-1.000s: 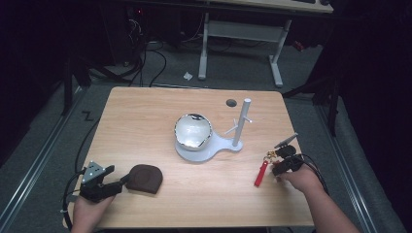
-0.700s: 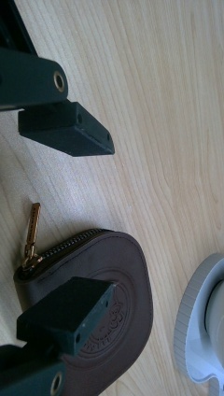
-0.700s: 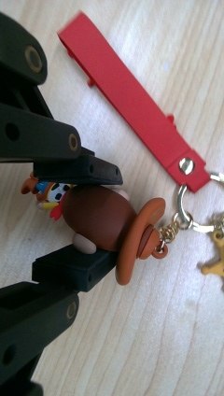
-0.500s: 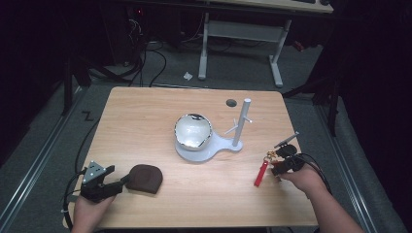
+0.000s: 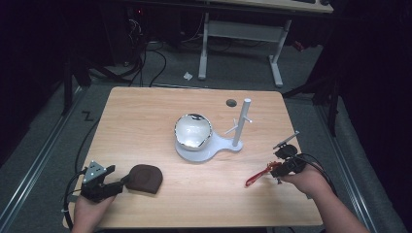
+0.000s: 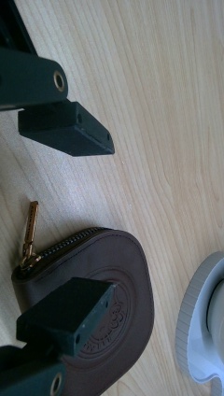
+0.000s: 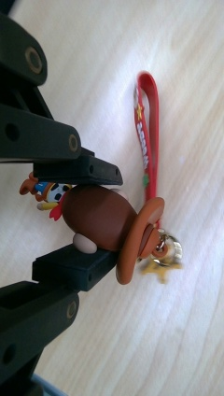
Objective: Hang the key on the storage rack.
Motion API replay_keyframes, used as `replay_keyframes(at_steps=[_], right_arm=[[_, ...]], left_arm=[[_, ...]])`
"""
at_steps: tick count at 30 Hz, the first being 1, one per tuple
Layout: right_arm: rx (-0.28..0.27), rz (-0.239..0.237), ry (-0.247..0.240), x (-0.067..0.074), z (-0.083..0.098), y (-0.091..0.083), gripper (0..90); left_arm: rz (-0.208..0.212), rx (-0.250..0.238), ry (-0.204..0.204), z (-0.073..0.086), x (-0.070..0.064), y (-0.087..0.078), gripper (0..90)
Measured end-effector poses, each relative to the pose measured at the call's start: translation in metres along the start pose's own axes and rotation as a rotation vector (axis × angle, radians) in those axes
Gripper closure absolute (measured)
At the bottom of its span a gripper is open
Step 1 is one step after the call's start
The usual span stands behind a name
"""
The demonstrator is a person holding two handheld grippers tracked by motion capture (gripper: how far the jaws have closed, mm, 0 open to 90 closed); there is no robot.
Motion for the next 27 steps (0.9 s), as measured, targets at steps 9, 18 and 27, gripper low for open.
replay_keyframes(at_steps=[9,18,27], right_arm=[[-0.001,-0.007,-0.046,0.013,-0.004,-0.024,61.4],[0.013,-0.005,-0.09,0.024,-0.01,-0.043,61.5],[-0.001,0.001,-0.129,0.032,-0.021,-0.064,61.6]], left_arm=[[0.002,0.001,-0.001,0.0,0.0,0.0,28.2],[0.002,0.003,-0.001,0.0,0.0,0.001,28.0],[0.004,0.002,-0.006,0.0,0.001,0.001,28.0]])
Point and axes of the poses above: each handheld gripper's, and its own axes: y roughly forward along the jaws, z roughly out of its underside, x roughly to its left, the point moved 4 cm from there along y, roughly forward along the jaws, and after that the axes turned 13 degrees about -y, right-handed, at the moved point
